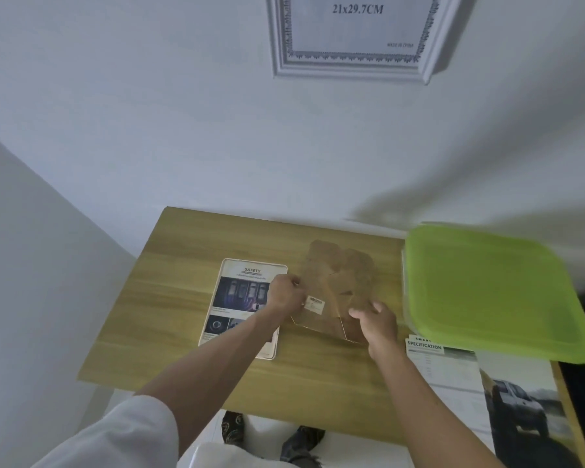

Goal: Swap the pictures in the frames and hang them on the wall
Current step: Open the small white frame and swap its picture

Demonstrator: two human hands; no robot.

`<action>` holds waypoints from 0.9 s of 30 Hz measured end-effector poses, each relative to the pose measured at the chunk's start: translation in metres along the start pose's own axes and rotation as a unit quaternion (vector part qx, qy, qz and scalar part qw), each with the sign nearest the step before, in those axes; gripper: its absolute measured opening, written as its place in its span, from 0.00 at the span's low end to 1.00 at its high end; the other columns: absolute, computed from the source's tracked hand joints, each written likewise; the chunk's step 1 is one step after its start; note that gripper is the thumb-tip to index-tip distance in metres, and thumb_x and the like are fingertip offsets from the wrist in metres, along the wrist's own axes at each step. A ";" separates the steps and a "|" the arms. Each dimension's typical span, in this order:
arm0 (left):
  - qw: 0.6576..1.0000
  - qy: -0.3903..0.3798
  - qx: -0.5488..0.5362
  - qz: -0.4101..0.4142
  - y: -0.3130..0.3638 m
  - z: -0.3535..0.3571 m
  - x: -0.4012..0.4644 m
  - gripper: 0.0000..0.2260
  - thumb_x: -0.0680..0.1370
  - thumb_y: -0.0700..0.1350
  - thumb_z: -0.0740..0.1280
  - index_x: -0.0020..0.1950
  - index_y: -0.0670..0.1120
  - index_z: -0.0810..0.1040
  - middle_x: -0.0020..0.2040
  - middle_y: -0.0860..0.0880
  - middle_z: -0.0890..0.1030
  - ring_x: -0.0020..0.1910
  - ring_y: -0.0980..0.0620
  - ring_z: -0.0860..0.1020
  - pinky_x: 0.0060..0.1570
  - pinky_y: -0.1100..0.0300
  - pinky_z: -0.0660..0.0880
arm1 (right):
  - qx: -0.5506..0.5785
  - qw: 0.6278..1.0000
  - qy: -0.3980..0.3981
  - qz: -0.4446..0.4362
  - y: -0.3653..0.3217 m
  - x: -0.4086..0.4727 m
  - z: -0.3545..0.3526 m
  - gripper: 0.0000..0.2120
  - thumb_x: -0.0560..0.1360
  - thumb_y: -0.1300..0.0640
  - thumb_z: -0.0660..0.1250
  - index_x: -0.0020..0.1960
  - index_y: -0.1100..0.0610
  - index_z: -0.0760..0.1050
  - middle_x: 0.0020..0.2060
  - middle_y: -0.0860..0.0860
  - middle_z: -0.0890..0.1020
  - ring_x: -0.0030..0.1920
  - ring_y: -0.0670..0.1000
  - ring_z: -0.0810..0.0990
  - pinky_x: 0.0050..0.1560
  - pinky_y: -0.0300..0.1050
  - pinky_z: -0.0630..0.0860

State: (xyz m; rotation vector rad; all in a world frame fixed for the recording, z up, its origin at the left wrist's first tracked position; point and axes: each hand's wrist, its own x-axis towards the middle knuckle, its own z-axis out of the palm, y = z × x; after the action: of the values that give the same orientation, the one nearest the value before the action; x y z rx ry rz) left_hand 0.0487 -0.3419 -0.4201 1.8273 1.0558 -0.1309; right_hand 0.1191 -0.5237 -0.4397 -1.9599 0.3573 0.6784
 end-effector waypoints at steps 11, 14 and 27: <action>1.000 0.011 -0.020 0.014 -0.086 -0.119 -0.014 0.25 0.68 0.32 0.69 0.63 0.49 0.81 0.45 0.44 0.84 0.39 0.55 0.79 0.37 0.66 0.75 | -0.051 0.985 -0.137 -0.094 0.005 -0.057 0.094 0.37 0.70 0.69 0.72 0.76 0.57 0.64 0.71 0.51 0.73 0.65 0.47 0.75 0.65 0.39 0.70; 1.000 0.008 -0.016 0.020 -0.109 -0.135 -0.022 0.21 0.67 0.32 0.67 0.56 0.49 0.85 0.29 0.48 0.78 0.31 0.57 0.72 0.30 0.66 0.69 | -0.076 0.983 -0.136 -0.102 0.015 -0.072 0.114 0.37 0.70 0.67 0.74 0.75 0.55 0.66 0.60 0.50 0.81 0.53 0.47 0.80 0.62 0.40 0.74; 0.997 0.011 0.040 0.065 -0.153 -0.147 -0.017 0.12 0.70 0.36 0.68 0.50 0.49 0.83 0.40 0.47 0.83 0.41 0.48 0.80 0.38 0.59 0.74 | -0.148 0.977 -0.072 -0.135 0.032 -0.092 0.146 0.36 0.70 0.65 0.74 0.75 0.54 0.67 0.49 0.51 0.83 0.46 0.52 0.83 0.50 0.39 0.76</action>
State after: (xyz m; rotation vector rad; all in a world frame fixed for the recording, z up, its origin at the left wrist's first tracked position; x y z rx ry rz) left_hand -0.1211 -0.2149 -0.4426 1.9685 0.9546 -0.0757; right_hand -0.0156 -0.4129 -0.4590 -2.1721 -0.1063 0.7208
